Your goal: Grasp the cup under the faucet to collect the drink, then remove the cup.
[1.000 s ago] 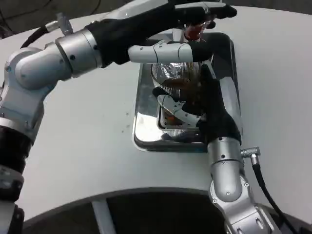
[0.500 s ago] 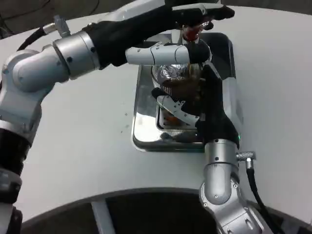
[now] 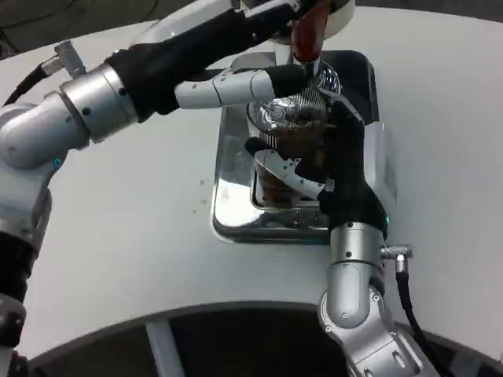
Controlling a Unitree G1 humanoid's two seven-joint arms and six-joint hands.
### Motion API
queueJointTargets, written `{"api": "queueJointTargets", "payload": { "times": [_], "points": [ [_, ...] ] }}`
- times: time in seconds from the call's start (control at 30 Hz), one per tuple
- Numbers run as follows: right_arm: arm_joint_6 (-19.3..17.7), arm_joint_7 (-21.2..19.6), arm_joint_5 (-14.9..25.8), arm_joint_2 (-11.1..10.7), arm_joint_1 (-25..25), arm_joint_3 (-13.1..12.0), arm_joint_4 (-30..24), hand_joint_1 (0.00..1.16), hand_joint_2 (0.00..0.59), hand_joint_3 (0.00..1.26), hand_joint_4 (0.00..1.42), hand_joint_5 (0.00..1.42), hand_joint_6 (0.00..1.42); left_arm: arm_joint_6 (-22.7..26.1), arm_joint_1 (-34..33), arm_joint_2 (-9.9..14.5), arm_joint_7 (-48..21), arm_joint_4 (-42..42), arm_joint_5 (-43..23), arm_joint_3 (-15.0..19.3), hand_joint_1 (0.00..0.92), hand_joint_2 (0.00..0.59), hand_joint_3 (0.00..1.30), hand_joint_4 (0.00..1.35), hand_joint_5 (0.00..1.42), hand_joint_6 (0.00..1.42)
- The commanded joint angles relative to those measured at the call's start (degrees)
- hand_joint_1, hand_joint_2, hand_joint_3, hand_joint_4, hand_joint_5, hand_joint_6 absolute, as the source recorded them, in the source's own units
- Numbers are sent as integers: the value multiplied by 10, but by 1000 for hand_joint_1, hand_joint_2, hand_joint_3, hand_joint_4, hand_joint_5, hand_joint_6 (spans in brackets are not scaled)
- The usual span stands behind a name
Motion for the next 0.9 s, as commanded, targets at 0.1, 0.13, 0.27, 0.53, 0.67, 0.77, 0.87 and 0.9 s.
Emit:
{"api": "queueJointTargets", "payload": {
  "times": [0.1, 0.13, 0.27, 0.53, 0.67, 0.77, 0.87, 0.9],
  "points": [
    [17, 1, 7, 27, 11, 1, 1, 851, 265, 394, 520, 599, 431, -18, 15, -9, 9, -23, -19, 28, 0, 79, 53, 50, 188, 171],
    [18, 1, 7, 26, 12, 1, -1, 850, 267, 395, 521, 601, 433, -18, 15, -10, 9, -26, -22, 31, 0, 79, 55, 56, 192, 183],
    [18, 2, 6, 26, 16, 1, -6, 848, 268, 395, 523, 602, 435, -24, 17, -13, 16, -45, -35, 45, 0, 78, 76, 82, 218, 200],
    [21, 0, 4, 26, 23, 3, -19, 845, 270, 408, 529, 611, 448, -14, 19, -14, 21, -80, -51, 65, 0, 79, 93, 113, 242, 216],
    [24, -3, 2, 26, 28, 2, -28, 851, 260, 419, 545, 628, 461, -9, 25, -15, 24, -97, -59, 73, 0, 79, 107, 126, 261, 242],
    [25, -4, 1, 25, 31, 3, -33, 861, 263, 432, 545, 639, 465, -4, 30, -14, 26, -110, -64, 78, 0, 79, 117, 145, 272, 251],
    [25, -7, -1, 25, 33, 3, -37, 866, 263, 443, 553, 654, 484, 2, 39, -12, 28, -127, -73, 84, 0, 79, 126, 152, 273, 263],
    [25, -8, -1, 25, 34, 3, -38, 867, 263, 446, 553, 655, 494, 3, 42, -11, 28, -132, -75, 85, 0, 79, 127, 154, 274, 264]
  ]
}}
